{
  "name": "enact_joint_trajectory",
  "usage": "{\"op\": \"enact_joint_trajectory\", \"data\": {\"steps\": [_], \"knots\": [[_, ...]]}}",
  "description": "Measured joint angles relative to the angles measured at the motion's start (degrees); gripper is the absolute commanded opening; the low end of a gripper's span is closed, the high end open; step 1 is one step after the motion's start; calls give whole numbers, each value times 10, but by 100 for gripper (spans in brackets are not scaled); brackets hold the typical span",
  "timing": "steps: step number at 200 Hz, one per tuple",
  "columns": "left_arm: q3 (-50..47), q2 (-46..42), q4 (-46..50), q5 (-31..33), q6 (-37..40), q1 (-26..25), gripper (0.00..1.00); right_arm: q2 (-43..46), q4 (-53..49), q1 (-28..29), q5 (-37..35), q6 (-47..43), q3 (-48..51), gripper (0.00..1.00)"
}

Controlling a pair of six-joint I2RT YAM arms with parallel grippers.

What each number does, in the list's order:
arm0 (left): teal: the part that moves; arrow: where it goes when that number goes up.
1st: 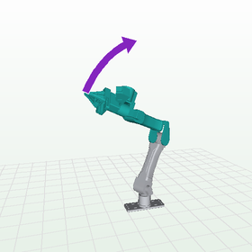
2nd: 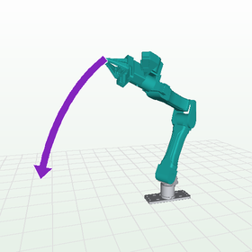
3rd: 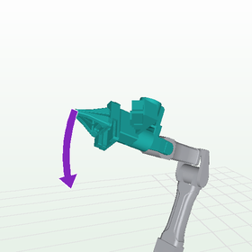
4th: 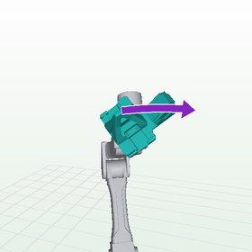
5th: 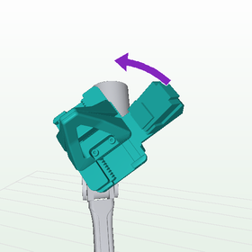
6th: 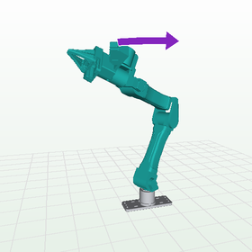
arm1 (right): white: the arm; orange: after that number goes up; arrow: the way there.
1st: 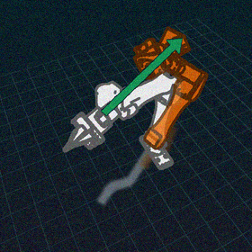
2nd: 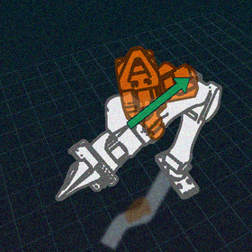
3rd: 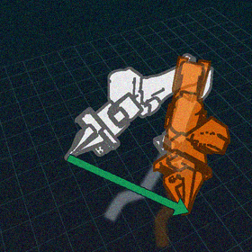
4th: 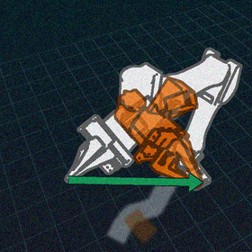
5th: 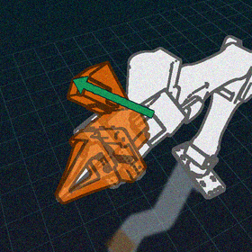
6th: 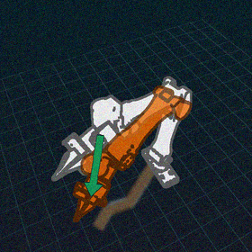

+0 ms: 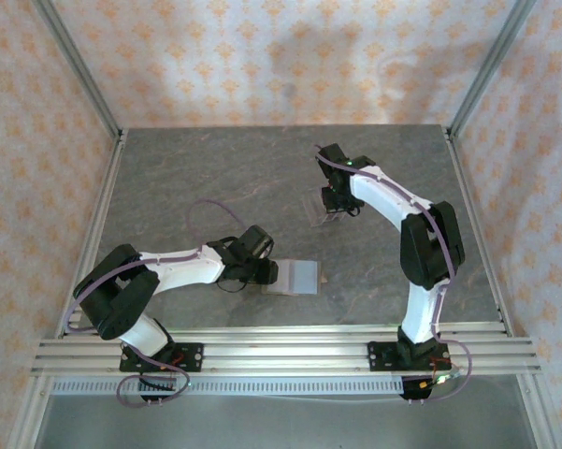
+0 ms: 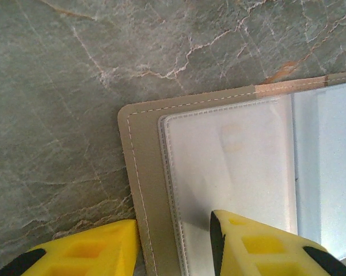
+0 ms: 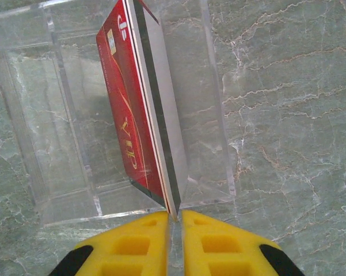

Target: Put the credit cards into the card holder

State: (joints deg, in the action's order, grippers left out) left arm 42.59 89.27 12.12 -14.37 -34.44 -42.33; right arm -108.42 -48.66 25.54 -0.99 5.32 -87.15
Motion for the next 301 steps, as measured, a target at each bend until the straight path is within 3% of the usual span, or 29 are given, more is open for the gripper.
{"op": "enact_joint_trajectory", "data": {"steps": [76,135,213,244,301], "knots": [[0,0,0,0,0,0,39,9,0,0,9,0,4,10],[0,0,0,0,0,0,39,9,0,0,10,1,4,0],[0,0,0,0,0,0,39,56,-3,0,12,2,4,0],[0,0,0,0,0,0,39,57,-6,0,12,6,4,14],[0,0,0,0,0,0,39,28,-16,0,14,3,4,17]]}}
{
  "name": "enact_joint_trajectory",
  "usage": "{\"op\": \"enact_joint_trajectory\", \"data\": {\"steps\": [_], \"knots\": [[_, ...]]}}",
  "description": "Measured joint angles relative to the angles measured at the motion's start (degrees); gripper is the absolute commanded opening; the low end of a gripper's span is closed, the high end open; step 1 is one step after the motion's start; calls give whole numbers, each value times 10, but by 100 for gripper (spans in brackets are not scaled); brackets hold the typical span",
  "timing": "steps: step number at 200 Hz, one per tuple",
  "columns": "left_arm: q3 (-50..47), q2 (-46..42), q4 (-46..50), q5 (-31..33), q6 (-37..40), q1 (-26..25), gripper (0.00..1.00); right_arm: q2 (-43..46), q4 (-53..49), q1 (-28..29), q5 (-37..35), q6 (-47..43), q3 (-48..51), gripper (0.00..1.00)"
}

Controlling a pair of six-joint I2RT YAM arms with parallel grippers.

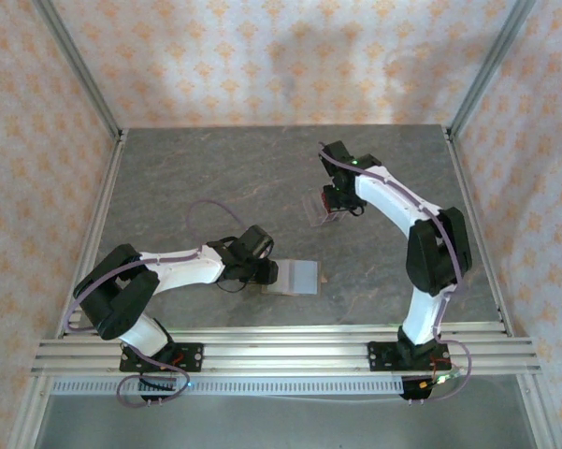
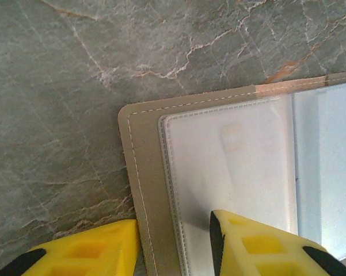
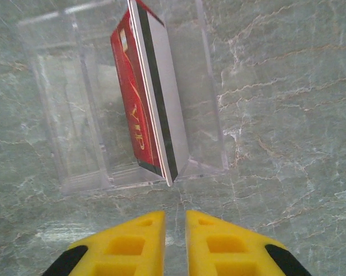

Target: Put the credit cards into the card holder

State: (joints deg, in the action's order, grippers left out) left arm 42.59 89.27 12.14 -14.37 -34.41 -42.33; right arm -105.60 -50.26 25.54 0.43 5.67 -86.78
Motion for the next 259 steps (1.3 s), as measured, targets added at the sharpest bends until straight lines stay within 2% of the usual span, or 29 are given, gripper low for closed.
{"op": "enact_joint_trajectory", "data": {"steps": [120,216,259], "knots": [[0,0,0,0,0,1,39,-36,-10,0,-1,-13,-12,13],[0,0,0,0,0,1,39,-38,-9,0,-2,-19,-14,0],[0,0,0,0,0,1,39,-32,-9,0,-3,-19,-14,0]]}}
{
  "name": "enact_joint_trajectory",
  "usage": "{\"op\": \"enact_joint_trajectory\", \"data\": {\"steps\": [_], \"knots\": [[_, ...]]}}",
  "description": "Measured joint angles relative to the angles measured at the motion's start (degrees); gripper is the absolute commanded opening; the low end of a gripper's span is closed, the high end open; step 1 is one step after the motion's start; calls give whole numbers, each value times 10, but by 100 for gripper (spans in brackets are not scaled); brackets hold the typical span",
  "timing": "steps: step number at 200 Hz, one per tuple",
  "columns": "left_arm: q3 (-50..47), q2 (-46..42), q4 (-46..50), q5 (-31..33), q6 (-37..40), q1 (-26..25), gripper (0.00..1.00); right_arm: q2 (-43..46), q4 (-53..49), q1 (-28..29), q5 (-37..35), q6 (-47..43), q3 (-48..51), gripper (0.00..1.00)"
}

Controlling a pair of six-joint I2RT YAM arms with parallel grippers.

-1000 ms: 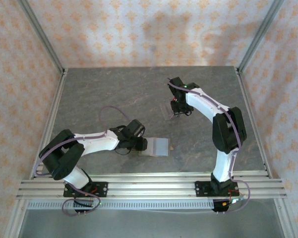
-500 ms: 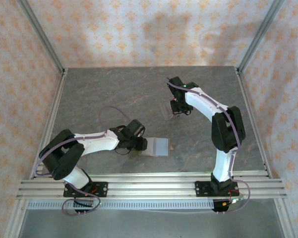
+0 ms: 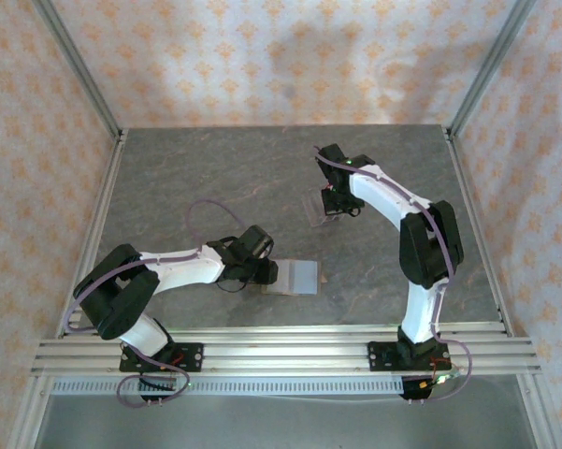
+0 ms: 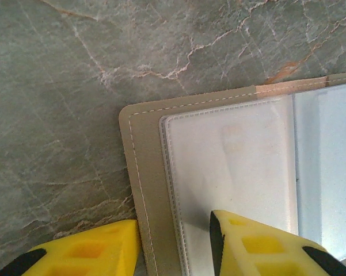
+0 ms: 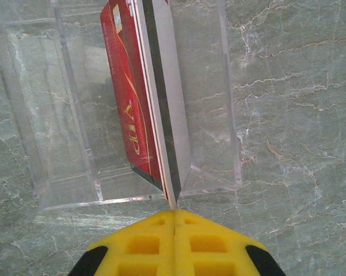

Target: Put the credit cards into the card holder

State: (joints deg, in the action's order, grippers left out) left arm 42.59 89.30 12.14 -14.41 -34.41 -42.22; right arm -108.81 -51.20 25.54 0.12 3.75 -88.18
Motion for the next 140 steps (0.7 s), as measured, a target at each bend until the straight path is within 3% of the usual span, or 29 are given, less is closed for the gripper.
{"op": "enact_joint_trajectory", "data": {"steps": [51,64,81,140], "knots": [[0,0,0,0,0,0,39,38,0,0,-10,0,1,0],[0,0,0,0,0,0,39,42,0,0,-12,0,1,12],[0,0,0,0,0,0,39,41,-1,0,-13,2,1,18],[0,0,0,0,0,0,39,22,-5,0,-14,-2,1,16]]}}
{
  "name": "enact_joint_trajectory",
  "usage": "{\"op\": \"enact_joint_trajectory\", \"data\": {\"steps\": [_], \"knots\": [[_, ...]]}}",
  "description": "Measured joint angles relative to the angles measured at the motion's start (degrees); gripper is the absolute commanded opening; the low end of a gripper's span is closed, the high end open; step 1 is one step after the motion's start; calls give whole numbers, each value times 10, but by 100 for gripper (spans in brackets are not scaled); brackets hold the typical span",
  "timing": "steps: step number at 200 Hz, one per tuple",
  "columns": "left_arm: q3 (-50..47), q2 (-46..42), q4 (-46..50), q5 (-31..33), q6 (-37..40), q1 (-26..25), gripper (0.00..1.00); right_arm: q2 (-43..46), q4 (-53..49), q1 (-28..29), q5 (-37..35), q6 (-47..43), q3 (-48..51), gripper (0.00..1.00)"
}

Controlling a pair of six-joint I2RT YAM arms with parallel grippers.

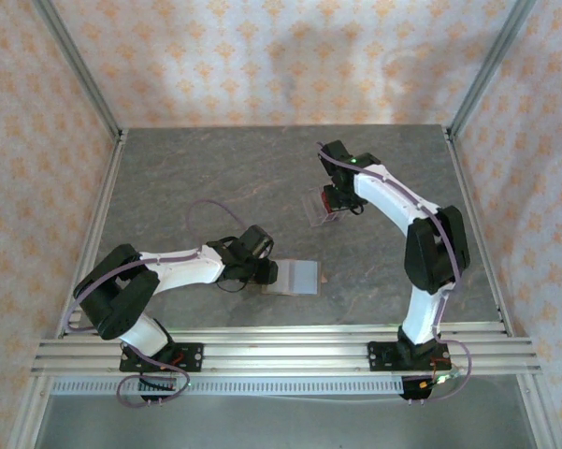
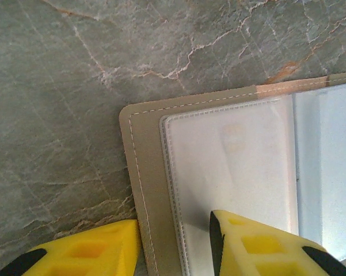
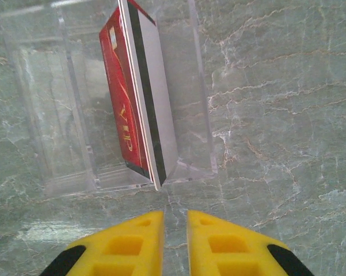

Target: Put the credit cards into the card holder

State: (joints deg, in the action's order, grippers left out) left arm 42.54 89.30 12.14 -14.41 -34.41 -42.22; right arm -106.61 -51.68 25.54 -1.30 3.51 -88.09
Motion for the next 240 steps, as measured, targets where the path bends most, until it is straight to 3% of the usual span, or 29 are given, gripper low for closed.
{"op": "enact_joint_trajectory", "data": {"steps": [240], "knots": [[0,0,0,-2,0,3,39,-54,2,0,4,-18,-25,8]]}}
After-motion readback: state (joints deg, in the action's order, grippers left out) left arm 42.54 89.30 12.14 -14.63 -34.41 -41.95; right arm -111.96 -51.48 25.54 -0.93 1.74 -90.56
